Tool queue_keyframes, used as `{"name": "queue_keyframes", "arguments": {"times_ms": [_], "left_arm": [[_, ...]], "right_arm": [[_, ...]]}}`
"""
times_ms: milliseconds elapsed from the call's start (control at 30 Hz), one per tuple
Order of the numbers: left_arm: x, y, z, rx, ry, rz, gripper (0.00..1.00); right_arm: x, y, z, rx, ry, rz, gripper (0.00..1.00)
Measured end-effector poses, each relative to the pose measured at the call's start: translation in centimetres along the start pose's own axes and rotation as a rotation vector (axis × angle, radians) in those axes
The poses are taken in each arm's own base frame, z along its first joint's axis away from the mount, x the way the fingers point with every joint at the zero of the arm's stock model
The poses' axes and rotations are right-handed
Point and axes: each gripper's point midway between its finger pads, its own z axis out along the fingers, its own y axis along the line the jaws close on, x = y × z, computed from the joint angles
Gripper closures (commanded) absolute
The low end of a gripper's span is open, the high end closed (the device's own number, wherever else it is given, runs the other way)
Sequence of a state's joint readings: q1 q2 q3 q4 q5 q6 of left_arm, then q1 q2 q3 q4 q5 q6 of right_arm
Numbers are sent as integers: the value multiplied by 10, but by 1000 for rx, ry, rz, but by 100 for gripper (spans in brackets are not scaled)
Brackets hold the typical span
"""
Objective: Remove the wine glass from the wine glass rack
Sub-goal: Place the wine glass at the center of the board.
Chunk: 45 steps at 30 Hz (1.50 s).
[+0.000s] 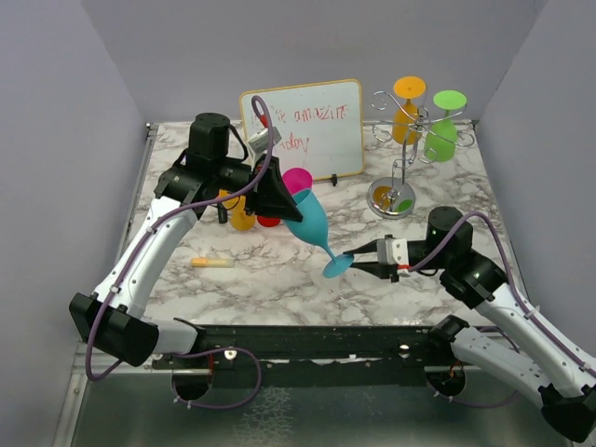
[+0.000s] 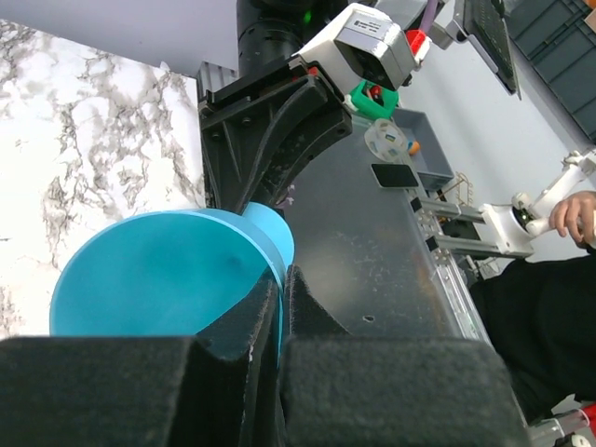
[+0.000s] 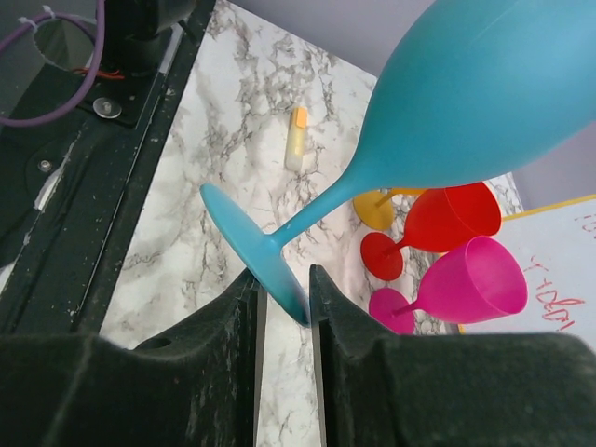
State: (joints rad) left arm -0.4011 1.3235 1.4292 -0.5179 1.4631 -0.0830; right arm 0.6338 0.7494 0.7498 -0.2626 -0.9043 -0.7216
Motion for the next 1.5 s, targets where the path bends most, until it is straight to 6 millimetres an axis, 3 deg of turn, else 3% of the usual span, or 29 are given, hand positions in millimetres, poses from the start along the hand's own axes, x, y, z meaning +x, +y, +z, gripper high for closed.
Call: {"name": "queue_keyframes", "arguments": {"times_ms": [233,467,600,800,933,1033,1200,1333,1500], "left_arm": [[-1,11,0,-64,-5,3,100],[4,40,-5,-235,0,-14,100],[22,68,-17,-425,46,-48,100],[53,93,-39,-639,143,-101,100],[85,105,-59,-795,216,-142,100],[109,118,-74,-919,274,-173,100],[154,130,-100,-1096,324,-243,100],[162,134,-110,-1180,289,-259,100],[150,147,-118,-1257,221,-246,100]], "right_arm": [[5,-6,-2,42,29,5,63],[9,-17,-10,145,59,-8,60],[6,-21,-14,185,55,-7,60],[4,-27,-13,237,22,51,57],[6,-40,-10,330,-29,189,50],[7,-61,-12,462,-62,370,65],[19,-102,-22,717,-43,737,56],[13,-126,-30,841,-64,864,51],[-1,-127,-38,876,-171,919,49]]}}
